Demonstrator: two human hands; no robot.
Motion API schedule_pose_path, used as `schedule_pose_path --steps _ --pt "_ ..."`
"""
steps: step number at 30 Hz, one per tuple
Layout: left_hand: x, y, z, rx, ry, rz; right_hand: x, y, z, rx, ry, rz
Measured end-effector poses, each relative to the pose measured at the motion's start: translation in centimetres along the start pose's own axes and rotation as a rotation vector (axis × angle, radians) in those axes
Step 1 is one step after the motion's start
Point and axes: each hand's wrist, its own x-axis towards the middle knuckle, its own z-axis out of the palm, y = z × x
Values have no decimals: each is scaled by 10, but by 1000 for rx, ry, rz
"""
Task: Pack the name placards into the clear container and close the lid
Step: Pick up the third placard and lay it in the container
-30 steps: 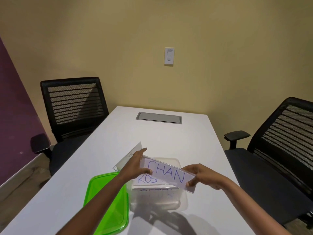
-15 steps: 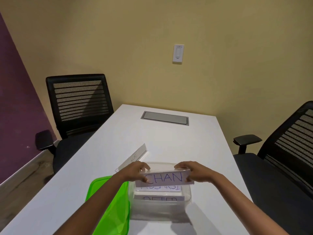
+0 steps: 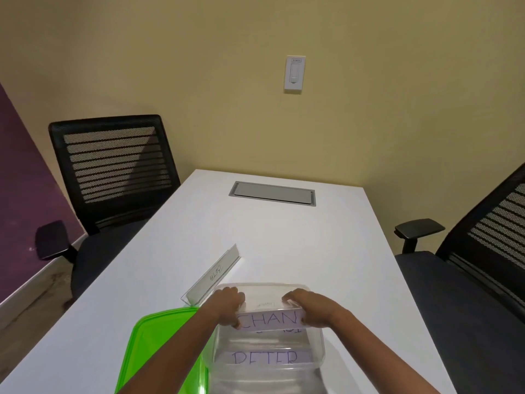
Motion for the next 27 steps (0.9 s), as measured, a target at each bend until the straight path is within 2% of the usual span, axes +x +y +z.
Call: schedule_pose_path --steps 15,27 --pt "31 -10 31 102 -95 18 53 0 41 -139 -53 77" --pt "17 4 37 12 -5 -26 44 -7 61 -275 102 108"
